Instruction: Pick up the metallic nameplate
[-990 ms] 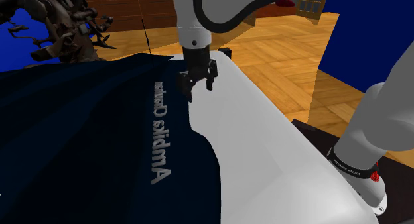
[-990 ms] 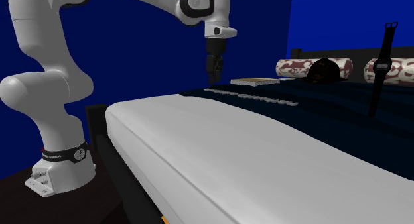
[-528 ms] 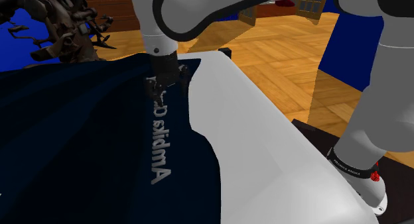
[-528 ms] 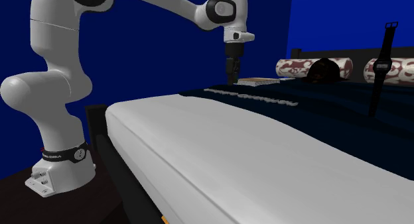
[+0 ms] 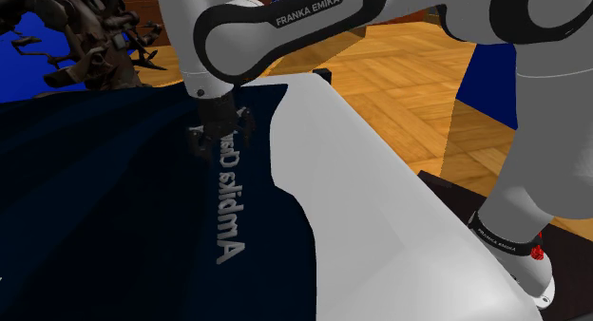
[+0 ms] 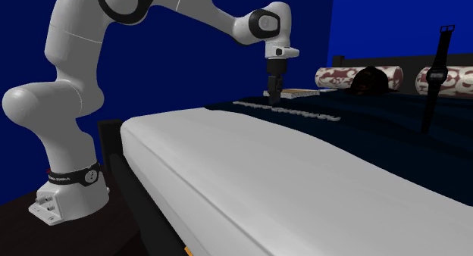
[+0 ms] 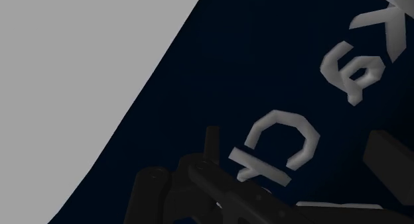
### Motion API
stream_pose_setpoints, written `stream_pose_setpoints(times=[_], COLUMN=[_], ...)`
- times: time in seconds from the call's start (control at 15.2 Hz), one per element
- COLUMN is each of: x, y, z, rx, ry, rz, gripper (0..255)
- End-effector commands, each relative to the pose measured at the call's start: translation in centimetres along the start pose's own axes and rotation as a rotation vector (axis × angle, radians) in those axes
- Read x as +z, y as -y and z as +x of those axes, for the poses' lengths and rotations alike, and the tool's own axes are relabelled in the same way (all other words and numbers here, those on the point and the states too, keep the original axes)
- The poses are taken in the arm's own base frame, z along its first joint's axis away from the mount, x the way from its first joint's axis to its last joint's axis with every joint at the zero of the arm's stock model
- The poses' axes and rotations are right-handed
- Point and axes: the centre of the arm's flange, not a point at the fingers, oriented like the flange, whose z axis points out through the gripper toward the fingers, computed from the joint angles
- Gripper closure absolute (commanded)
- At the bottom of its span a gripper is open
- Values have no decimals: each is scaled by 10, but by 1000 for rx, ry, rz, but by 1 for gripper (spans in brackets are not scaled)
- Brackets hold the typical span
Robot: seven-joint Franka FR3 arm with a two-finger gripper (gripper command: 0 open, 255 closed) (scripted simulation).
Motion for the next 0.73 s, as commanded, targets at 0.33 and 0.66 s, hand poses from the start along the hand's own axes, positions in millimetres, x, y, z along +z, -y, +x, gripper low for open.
stream_pose_setpoints(times=[0.33, 0.66], x=[20, 20], y=[-1, -1], z=[0, -1], rx=[0, 0], ry=[-1, -1], rz=[0, 0], gripper=[255, 255])
